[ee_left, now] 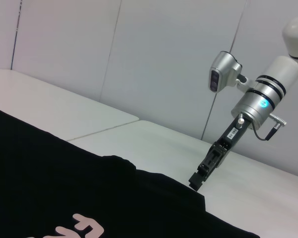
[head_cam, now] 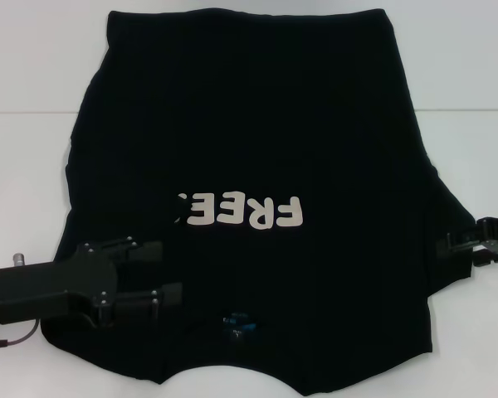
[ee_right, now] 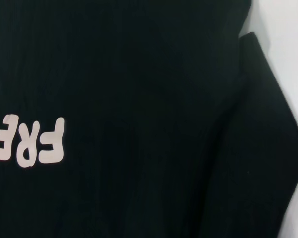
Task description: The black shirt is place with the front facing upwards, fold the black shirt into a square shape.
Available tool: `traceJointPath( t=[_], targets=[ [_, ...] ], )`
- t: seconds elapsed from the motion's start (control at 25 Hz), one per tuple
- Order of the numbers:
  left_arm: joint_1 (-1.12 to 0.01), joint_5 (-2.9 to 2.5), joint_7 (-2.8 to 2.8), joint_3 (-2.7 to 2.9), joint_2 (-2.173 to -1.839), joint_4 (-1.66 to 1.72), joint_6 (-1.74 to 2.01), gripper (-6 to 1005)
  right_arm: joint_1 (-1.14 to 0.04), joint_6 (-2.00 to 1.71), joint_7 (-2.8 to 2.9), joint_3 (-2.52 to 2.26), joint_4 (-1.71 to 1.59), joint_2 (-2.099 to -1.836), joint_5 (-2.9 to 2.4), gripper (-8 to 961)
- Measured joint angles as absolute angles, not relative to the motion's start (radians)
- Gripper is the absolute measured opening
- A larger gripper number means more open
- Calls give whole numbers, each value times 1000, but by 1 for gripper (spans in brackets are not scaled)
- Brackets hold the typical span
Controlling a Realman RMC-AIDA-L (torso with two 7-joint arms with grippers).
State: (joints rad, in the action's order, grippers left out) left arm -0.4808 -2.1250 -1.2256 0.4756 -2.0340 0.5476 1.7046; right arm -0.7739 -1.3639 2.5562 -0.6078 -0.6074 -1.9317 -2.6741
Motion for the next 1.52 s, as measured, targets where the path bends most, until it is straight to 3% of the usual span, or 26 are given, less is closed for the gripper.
traceJointPath(
  t=[0.48, 1.52],
  targets=[
    [-486, -2126, -1226, 475, -2034, 548, 1704, 806, -764, -1357, 2567, -615, -606, -1927, -2672, 816],
    [-485, -2126, -1226, 473, -2034, 548, 1704, 807, -775, -1323, 2556, -611, -581, -1944, -2626, 816]
  ],
)
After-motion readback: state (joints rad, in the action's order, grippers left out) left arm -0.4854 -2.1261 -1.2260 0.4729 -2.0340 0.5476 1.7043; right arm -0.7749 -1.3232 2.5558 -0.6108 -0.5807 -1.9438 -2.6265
